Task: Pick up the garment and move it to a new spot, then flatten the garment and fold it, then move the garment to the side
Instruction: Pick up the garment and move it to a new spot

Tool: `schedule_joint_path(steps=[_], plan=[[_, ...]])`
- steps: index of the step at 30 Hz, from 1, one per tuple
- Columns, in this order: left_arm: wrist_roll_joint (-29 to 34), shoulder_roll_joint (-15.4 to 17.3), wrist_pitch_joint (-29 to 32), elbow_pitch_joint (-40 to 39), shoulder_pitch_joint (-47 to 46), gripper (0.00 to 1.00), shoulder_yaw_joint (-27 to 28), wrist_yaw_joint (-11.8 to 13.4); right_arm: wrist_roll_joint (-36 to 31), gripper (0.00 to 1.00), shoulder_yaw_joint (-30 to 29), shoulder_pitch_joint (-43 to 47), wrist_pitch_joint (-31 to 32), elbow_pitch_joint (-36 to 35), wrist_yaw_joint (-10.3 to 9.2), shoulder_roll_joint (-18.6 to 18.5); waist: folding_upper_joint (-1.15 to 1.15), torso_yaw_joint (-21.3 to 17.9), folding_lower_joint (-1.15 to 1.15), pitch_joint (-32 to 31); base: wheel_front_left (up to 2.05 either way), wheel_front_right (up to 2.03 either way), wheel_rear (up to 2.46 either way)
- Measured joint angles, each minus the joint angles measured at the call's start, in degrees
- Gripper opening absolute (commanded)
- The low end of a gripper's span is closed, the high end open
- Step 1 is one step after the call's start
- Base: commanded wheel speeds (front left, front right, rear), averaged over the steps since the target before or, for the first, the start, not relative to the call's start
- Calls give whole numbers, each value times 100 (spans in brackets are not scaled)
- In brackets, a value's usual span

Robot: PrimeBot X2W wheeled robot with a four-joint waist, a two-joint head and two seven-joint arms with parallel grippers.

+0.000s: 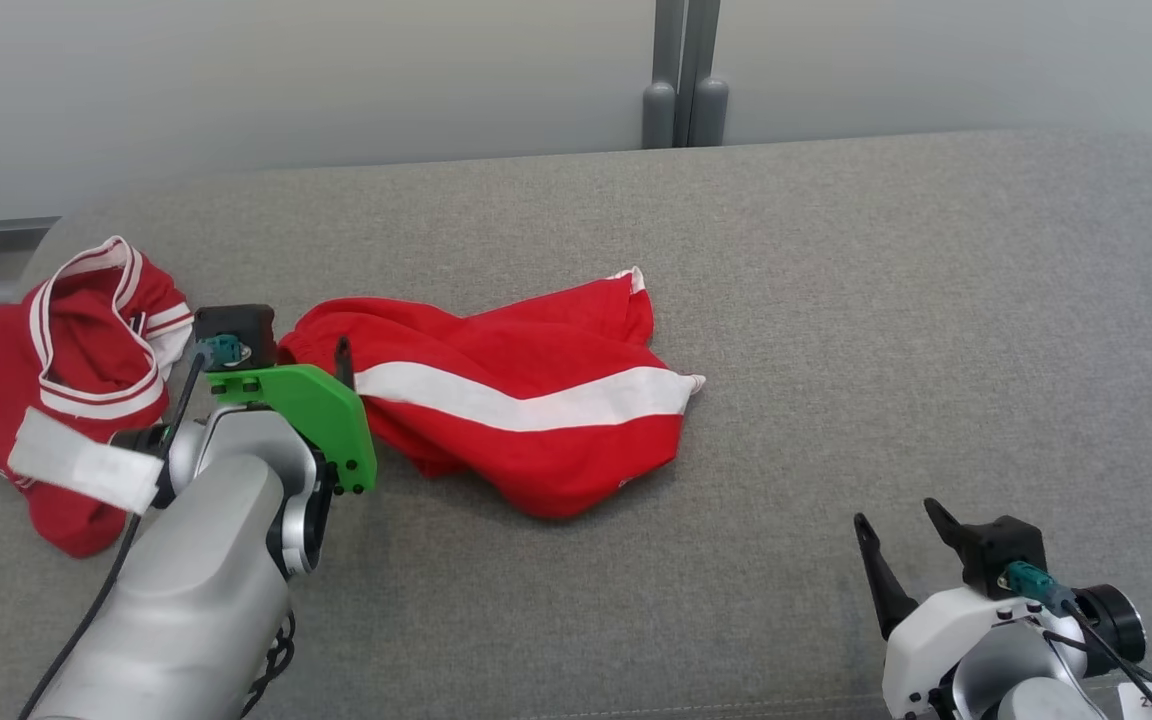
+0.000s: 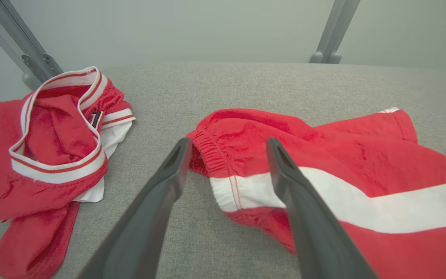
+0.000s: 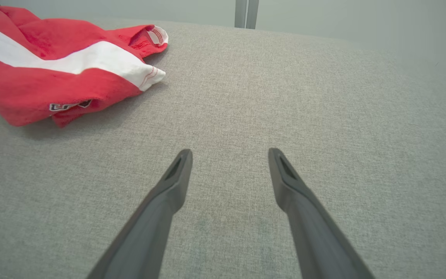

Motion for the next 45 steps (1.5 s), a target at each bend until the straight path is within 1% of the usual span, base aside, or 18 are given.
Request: schedule_joint_path(steps=[3, 4, 6, 7, 8, 9, 11, 12, 14, 17, 19, 20, 22, 27, 32, 35, 39, 45], plan=[[-92, 23, -594, -178, 208, 100, 153, -80, 148, 100, -129, 59, -32, 5, 0, -2, 0, 49, 0, -90, 0, 0, 0], [-112, 32, -788, -270, 283, 100, 201, -141, 226, 100, -155, 85, -92, 1, -1, -1, 0, 67, 0, -122, 0, 0, 0], [-369, 0, -1256, -552, 505, 100, 501, -378, 569, 100, -141, 99, -301, -24, -1, -3, 0, 105, 0, -178, 0, 0, 0], [-498, -24, -1391, -687, 631, 100, 605, -433, 715, 100, -80, 98, -490, -84, -1, -2, 0, 124, 0, -203, 0, 0, 0], [-508, -21, -1456, -820, 777, 100, 635, -552, 862, 100, -30, 94, -628, -113, -1, -4, 0, 140, 0, -229, 0, 0, 0], [-556, -25, -1533, -969, 944, 100, 721, -604, 956, 100, -3, 101, -698, -100, 0, 4, 0, 159, 0, -252, 0, 0, 0], [-549, 8, -1625, -1290, 1241, 100, 896, -644, 1210, 100, -44, 112, -801, -19, 0, 12, 0, 192, 0, -295, 0, 0, 0], [-543, 23, -1635, -1488, 1388, 100, 1004, -642, 1207, 100, -46, 115, -828, 24, -2, -2, 0, 212, 0, -312, 0, 0, 0], [-402, 41, -1651, -1972, 1727, 100, 1399, -623, 1270, 100, -25, 112, -850, 110, -1, -9, 0, 248, 0, -348, 0, 0, 0], [134, 13, -1670, -2795, 2271, 100, 2031, -630, 1404, 100, -13, 95, -878, 193, 1, 14, 0, 321, 0, -386, 0, 0, 0], [454, -102, -1670, -3226, 2712, 100, 2363, -690, 1460, 100, -11, 84, -901, 254, -1, -4, 0, 371, 0, -417, 0, 0, 0], [755, -197, -1670, -3527, 3059, 100, 2572, -782, 1481, 100, 27, 57, -901, 316, -1, -7, 0, 418, 0, -453, 0, 0, 0], [1000, -266, -1671, -3739, 3321, 100, 2710, -886, 1502, 100, 38, 24, -900, 374, 0, 8, 0, 461, 0, -491, 0, 0, 0], [1457, -381, -1671, -4043, 3875, 100, 2835, -1102, 1503, 100, 9, -4, -918, 493, -1, 2, 0, 540, 0, -596, 0, 0, 0], [1828, -389, -1673, -4225, 4380, 100, 3012, -1173, 1447, 100, -53, 10, -923, 592, -1, 2, 0, 583, 0, -683, 0, 0, 0], [2089, -364, -1673, -4307, 4645, 100, 3078, -1141, 1308, 100, -113, 74, -916, 639, -1, 1, 0, 603, 0, -719, 0, 0, 0], [2290, -321, -1673, -4266, 4907, 100, 3304, -981, 1131, 100, -192, 125, -907, 645, -1, 1, 0, 638, 0, -751, 0, 0, 0], [2395, -189, -1672, -3878, 5081, 100, 3387, -985, 1090, 100, -198, 191, -879, 661, -1, -1, 0, 669, 0, -775, 0, 0, 0]])
